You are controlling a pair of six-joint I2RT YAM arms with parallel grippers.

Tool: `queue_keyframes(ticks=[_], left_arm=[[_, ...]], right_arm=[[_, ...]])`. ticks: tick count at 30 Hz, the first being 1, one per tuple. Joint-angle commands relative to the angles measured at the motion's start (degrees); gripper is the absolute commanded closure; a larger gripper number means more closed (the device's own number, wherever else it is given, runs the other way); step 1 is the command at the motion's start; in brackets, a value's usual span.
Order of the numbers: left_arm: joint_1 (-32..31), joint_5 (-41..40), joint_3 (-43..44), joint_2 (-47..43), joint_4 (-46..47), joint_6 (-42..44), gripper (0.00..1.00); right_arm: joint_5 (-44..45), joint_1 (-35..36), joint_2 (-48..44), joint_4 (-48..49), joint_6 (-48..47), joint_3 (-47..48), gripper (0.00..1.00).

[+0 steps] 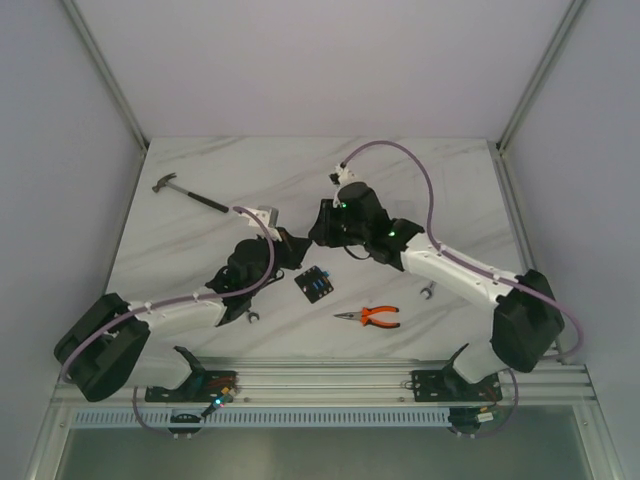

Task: Snap on the fuse box
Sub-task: Pick up the fuse from the center of the board.

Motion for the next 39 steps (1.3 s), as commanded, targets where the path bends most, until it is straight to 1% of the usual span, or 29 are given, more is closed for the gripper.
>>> queue_keyframes(ticks=[1,3,5,9,15,18,24,31,39], left_arm=[[0.4,1.9,-0.7,-3.8,0.7,5.2,1.0],[1.4,4.7,-1.5,-5.4,0.6,7.1,1.0],[2.5,8.2,-2.1,-7.2,0.5,8.6,1.0],[4.5,16.0,-2.6,-10.6,-0.1,10.6,1.0],[5.5,26.8,-0.9,-14.5,-2.9,13.4,1.0],[5.6,31.2,0.5,-15.7,-4.4,14.5,1.0],[5.6,36.9,2.8,-14.8,-4.3,14.1,1.0],[5.6,40.0,3.8,-13.0,-1.7,12.2,1.0],[5.6,42.0,3.8,-12.6,0.0,11.2,1.0]], right_arm=[[-7.2,-3.1,-4.7,1.8,-12.1,-1.4,0.67],[-13.6,-5.8,-6.4,2.3,-17.4,-2.4,0.66],[-20.3,-8.3,-7.9,2.3,-22.4,-2.9,0.63],[-32.1,-11.7,-9.6,1.7,-30.3,-3.0,0.59],[-42.6,-14.1,-9.5,-0.4,-38.2,-1.6,0.56],[-45.9,-15.0,-9.4,-1.9,-41.0,-0.4,0.55],[-56.4,-15.4,-8.5,-3.7,-44.4,2.2,0.54],[-61.5,-15.4,-7.9,-6.0,-46.7,2.6,0.55],[-62.3,-15.4,-7.1,-7.1,-47.8,2.9,0.58]])
